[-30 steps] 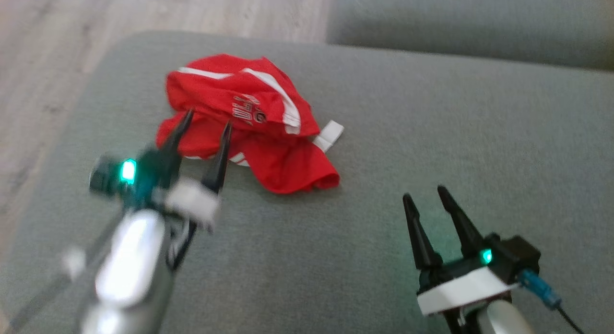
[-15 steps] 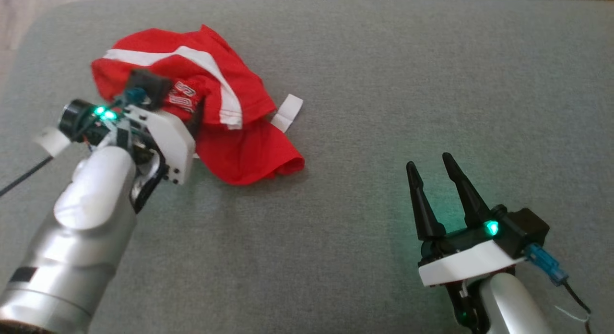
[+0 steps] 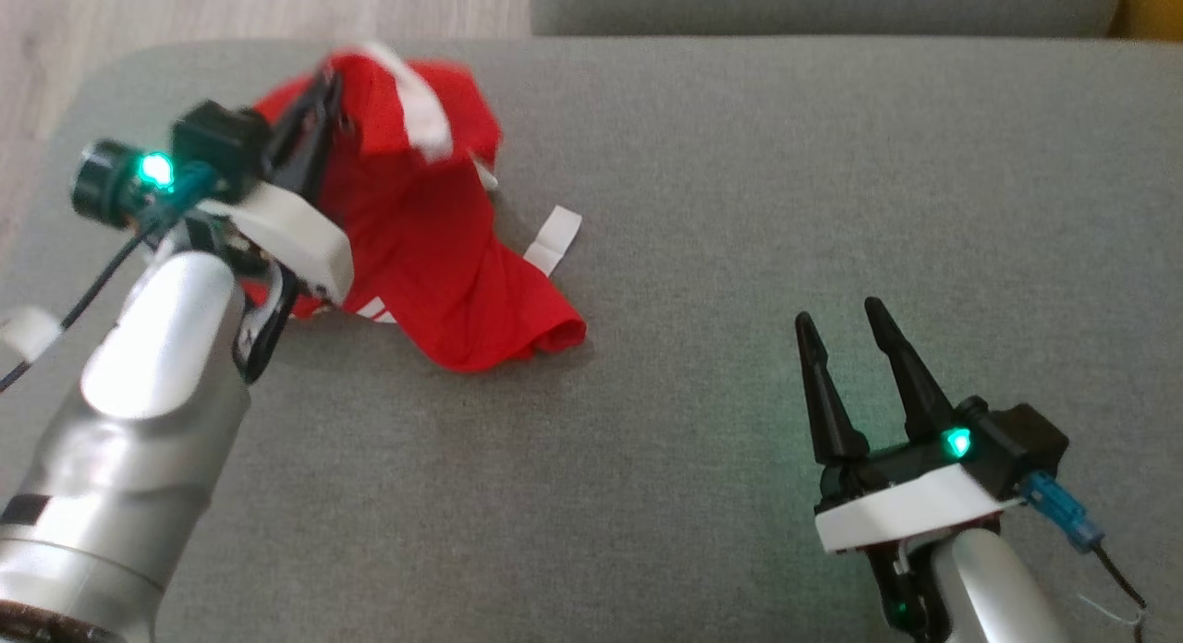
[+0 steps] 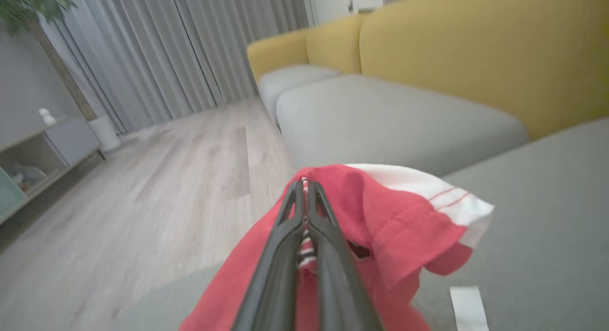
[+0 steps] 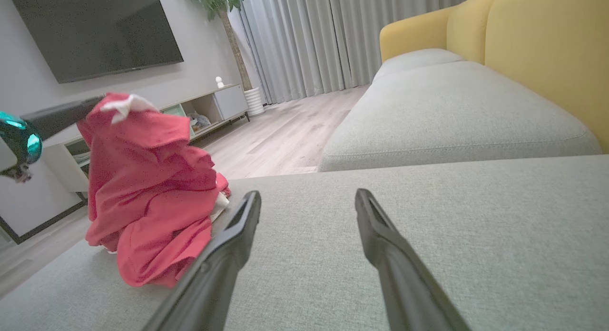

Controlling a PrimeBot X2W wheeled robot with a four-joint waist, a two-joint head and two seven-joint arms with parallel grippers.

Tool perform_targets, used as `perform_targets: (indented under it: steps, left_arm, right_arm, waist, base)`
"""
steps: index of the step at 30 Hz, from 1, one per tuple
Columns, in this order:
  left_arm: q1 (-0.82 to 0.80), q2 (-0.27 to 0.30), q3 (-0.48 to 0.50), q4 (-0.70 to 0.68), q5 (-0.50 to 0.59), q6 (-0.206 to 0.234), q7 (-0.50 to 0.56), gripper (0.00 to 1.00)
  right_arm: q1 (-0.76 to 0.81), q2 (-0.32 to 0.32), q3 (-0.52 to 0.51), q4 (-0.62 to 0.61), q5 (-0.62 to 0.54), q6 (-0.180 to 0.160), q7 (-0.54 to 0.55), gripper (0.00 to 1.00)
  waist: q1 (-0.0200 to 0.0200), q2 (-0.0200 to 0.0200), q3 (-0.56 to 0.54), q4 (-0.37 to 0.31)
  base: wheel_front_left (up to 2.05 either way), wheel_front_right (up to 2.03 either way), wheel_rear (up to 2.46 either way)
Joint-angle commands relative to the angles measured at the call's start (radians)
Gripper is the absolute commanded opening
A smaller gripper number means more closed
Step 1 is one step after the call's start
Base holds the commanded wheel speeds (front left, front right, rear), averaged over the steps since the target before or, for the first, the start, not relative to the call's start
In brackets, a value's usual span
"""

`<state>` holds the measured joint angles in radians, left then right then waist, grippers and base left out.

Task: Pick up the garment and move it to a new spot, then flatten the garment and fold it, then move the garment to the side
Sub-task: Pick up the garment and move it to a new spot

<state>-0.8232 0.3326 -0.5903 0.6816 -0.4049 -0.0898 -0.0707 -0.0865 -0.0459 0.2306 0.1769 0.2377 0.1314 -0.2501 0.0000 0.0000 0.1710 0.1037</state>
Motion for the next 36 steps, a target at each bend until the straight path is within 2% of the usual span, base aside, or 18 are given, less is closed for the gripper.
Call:
perform_targets:
  steps: [1,5,9,14,20,27,28,36]
  left_arm:
    - [-0.072,0.045,0.054,-0.05,0.0,0.014,-0.041,0.0]
    - [-0.057,0.039,0.094,-0.156,-0.017,0.046,-0.135,0.0]
    - [-0.026,0.043,0.119,-0.292,-0.018,0.078,-0.167,0.0]
    - [0.016,0.056,0.106,-0.452,0.006,0.103,-0.168,0.0]
    - [0.047,0.056,0.069,-0.571,0.013,0.107,-0.117,0.0]
    - [0.068,0.041,0.002,-0.666,0.018,0.101,-0.037,0.0]
    - [0.066,0.035,-0.013,-0.67,0.021,0.097,-0.026,0.0]
    - [0.032,0.023,-0.068,-0.613,0.042,0.07,0.011,0.0]
  right_arm:
    - [0.0,-0.004,0.021,-0.025,0.006,-0.001,-0.012,1.0]
    - [0.02,-0.004,0.021,-0.02,0.012,-0.001,-0.012,1.0]
    - [0.035,-0.004,0.022,-0.018,0.013,-0.001,-0.012,1.0]
    - [0.041,-0.004,0.021,-0.022,0.014,-0.001,-0.012,1.0]
    - [0.036,-0.004,0.008,-0.026,0.011,-0.001,-0.012,1.0]
    - [0.007,-0.004,-0.023,-0.044,0.016,-0.001,-0.012,1.0]
    - [-0.004,-0.004,-0.027,-0.05,0.021,-0.001,-0.012,1.0]
    - [-0.053,-0.004,0.013,-0.077,0.074,-0.001,-0.012,1.0]
  waist:
    - [0.0,0.0,-0.027,0.007]
    - [0.0,0.0,-0.074,0.014]
    - [0.0,0.0,-0.107,0.007]
    - [0.0,0.0,-0.126,-0.022]
    - [0.0,0.0,-0.131,-0.074]
    - [0.0,0.0,-0.101,-0.206]
    - [0.0,0.0,-0.083,-0.248]
    - [0.0,0.0,-0.005,-0.438]
  base:
    - [0.0,0.0,0.0]
    - [0.0,0.0,0.0]
    - [0.0,0.0,0.0]
    - [0.0,0.0,0.0]
    - [0.0,0.0,0.0]
    - [0.0,0.0,0.0]
    - [0.0,0.0,0.0]
    - [0.0,0.0,0.0]
